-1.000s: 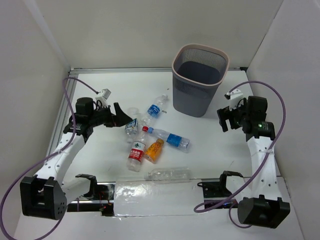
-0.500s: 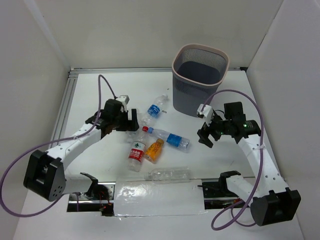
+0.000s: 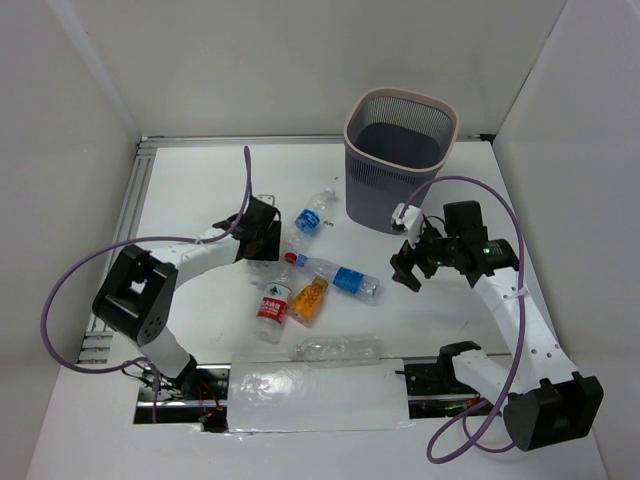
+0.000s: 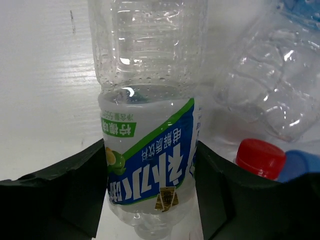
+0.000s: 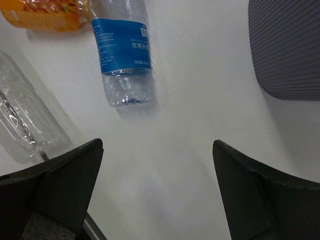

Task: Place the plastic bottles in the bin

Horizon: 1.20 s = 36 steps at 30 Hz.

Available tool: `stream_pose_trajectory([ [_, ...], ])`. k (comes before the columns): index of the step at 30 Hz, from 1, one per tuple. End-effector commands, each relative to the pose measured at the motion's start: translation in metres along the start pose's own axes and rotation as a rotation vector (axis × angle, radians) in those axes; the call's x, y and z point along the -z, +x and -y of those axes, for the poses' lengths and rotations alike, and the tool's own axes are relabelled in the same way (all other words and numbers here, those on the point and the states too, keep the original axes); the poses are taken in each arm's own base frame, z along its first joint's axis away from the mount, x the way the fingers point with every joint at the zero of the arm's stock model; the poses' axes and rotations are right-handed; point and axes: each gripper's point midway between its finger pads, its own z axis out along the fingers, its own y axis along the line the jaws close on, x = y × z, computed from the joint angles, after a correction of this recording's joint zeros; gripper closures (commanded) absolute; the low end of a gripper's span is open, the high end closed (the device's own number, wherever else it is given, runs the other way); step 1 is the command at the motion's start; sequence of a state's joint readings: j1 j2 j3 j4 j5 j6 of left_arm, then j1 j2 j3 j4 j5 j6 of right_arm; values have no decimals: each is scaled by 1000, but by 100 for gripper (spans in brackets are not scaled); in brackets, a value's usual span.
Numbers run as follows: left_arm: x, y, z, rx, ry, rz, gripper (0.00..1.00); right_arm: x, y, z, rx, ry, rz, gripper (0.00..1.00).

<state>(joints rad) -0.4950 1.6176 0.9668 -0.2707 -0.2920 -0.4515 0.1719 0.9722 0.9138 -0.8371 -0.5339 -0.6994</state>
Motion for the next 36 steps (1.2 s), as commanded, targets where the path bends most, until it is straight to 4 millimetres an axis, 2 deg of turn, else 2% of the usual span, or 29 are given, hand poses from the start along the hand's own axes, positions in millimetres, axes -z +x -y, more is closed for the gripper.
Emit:
stream_pose_trajectory([
  [1,-3,-27,4,12,-9,76,31,0,-10,4,41,15,39,3],
  [3,-4,-22,5,10,-3,65,46,0,-11,1,89,-11,47,5],
  [4,0,-26,5,14,2,79,53,-3,-10,-8,107,-51,52,5],
  [5,4,-27,4,15,3,82,64,-7,-10,-12,149,-67,52,5],
  [6,9,-26,3,13,1,77,69,-7,-14,-17,178,-84,70,5],
  [7,15,-29,-1,16,-9,88,71,-11,-12,-19,202,-95,72,5],
  [9,40,-43,-4,33,3,144,73,-18,-18,-29,277,-128,91,6],
  [11,63,-51,-7,42,15,174,74,-29,-14,-32,313,-143,71,8],
  [12,89,-72,-4,47,47,243,76,-34,-14,-40,356,-172,72,8],
  [13,102,-80,-5,46,57,272,78,-39,-8,-40,367,-163,49,9],
  [15,129,-99,4,47,115,334,78,-52,-9,-44,420,-172,43,9],
  [16,150,-120,13,50,169,391,78,-57,-6,-44,433,-163,28,9],
  [18,175,-141,23,46,239,448,78,-67,-10,-45,442,-158,32,9],
  [19,196,-163,39,45,311,502,78,-69,-15,-48,437,-156,42,9],
  [21,218,-188,58,32,396,566,79,-79,-16,-46,437,-141,39,9],
  [22,250,-213,76,14,494,653,79,-81,-17,-48,428,-133,39,8],
  [23,250,-223,93,-1,535,659,79,-85,-15,-42,431,-106,30,8],
  [24,277,-246,102,-3,594,728,79,-86,-18,-42,423,-93,34,8],
  [25,290,-260,116,-11,645,775,79,-88,-16,-43,421,-88,29,8],
  [26,275,-271,130,-20,660,765,79,-88,-17,-40,424,-72,32,8],
  [28,283,-290,151,-29,728,807,79,-89,-13,-40,413,-67,18,7],
  [29,305,-310,159,-25,787,886,79,-89,-12,-40,403,-67,18,7],
  [30,306,-315,171,-16,822,895,78,-88,-10,-41,403,-67,18,7],
  [31,285,-320,185,-14,837,878,78,-88,-12,-40,406,-63,25,7],
  [32,293,-332,191,14,873,901,73,-86,-15,-40,400,-57,34,7],
  [33,293,-338,201,25,898,918,71,-86,-11,-40,399,-49,27,7],
  [34,286,-342,207,33,903,917,69,-87,-9,-38,400,-39,23,6],
  [35,267,-347,220,49,892,901,65,-85,-11,-38,394,-34,31,6],
  [36,263,-348,229,51,896,906,55,-86,-8,-37,394,-24,26,6],
])
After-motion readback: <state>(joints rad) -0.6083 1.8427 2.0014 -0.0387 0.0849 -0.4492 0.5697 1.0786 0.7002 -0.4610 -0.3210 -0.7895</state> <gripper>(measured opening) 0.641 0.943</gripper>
